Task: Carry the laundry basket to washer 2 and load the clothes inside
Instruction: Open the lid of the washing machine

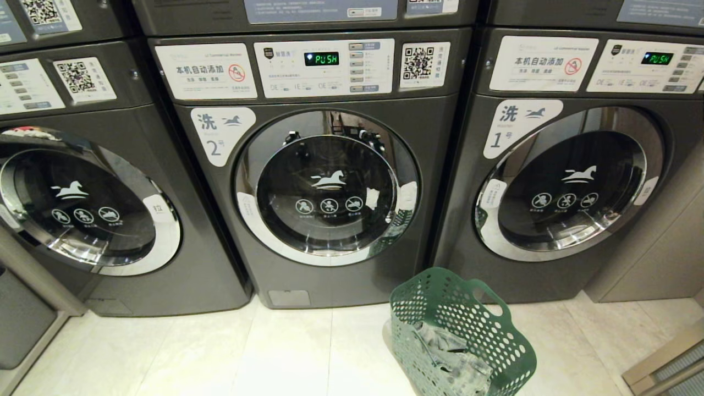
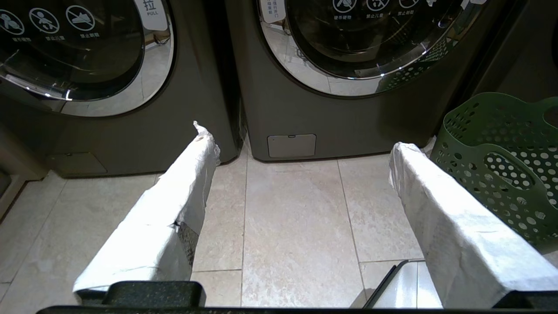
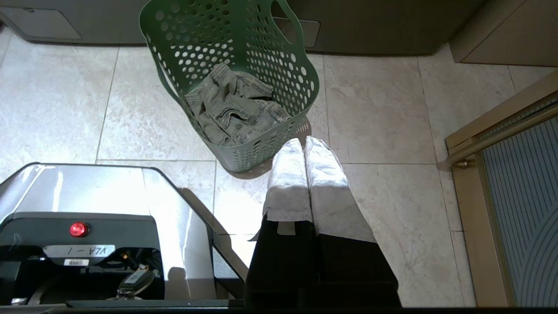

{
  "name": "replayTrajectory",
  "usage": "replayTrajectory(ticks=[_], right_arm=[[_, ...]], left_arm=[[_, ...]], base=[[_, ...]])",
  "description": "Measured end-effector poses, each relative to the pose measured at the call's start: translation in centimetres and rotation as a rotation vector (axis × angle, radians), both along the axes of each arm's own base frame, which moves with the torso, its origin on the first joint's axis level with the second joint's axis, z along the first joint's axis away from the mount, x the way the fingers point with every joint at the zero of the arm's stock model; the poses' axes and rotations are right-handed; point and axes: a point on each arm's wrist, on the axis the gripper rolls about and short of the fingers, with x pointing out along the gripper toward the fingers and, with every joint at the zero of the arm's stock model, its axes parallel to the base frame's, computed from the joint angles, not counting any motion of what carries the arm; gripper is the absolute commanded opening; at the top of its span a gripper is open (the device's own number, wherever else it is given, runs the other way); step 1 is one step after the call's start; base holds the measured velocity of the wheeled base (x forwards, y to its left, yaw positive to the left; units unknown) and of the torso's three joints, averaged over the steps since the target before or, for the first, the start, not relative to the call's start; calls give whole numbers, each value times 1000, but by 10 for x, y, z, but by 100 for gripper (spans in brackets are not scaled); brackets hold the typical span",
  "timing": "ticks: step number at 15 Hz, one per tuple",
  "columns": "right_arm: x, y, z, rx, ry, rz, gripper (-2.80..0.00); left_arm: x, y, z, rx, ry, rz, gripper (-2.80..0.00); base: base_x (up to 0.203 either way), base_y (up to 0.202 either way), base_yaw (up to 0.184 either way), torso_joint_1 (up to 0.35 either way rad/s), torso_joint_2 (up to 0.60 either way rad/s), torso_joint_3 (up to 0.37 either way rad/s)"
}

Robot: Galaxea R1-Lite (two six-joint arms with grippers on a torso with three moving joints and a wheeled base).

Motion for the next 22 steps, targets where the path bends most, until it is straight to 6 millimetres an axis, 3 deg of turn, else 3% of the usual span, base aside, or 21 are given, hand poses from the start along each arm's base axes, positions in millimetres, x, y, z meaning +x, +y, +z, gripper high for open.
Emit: replayTrajectory(ticks=[6, 22], right_arm=[[0, 0, 0, -1, 0, 1, -280], [0, 0, 0, 0, 0, 1, -280]], left_arm=[[0, 0, 0, 1, 0, -2, 0], [0, 0, 0, -2, -1, -1, 0]], base=[[0, -14, -1, -1, 0, 0], [0, -191, 2, 2, 2, 3]])
